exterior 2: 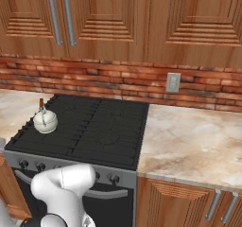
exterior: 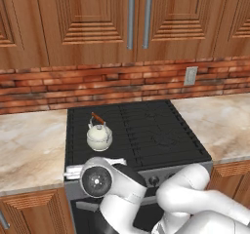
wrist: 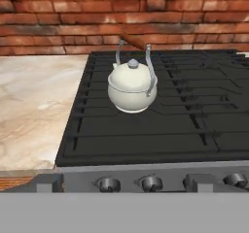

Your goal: The kettle is done boiling. Turn off the stove, then wait for 300 timesteps before moving the kettle to the dining table.

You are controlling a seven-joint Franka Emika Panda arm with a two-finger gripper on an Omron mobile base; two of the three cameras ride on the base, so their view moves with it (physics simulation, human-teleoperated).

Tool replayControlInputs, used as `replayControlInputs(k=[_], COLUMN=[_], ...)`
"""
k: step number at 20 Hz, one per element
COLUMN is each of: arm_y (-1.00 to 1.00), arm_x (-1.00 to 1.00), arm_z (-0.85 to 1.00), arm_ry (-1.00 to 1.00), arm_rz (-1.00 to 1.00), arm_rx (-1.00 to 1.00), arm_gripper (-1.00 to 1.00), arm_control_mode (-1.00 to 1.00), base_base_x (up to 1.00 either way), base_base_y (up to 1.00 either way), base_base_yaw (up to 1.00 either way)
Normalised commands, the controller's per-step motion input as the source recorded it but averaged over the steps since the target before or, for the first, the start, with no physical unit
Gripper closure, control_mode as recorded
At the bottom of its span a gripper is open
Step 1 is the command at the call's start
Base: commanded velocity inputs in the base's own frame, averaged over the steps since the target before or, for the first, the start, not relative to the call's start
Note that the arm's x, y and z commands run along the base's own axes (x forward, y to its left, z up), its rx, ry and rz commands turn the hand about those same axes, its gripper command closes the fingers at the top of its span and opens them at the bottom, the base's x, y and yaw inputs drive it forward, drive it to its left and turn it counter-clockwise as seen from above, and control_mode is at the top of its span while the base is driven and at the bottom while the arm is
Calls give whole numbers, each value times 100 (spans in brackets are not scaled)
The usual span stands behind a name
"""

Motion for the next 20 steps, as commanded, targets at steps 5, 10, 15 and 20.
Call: replayControlInputs(k=[5,10,15,20], arm_y=[-19,-19,-20,-28], arm_x=[-2,-2,0,0], arm_z=[40,26,18,17], arm_ry=[11,8,7,6], arm_rz=[0,0,0,0], arm_rx=[-9,-9,-8,-5], arm_gripper=[-100,-100,-100,-100], arm_control_mode=[-100,-100,-100,-100], base_base_x=[0,0,0,0], base_base_y=[0,0,0,0], base_base_yaw=[0,0,0,0])
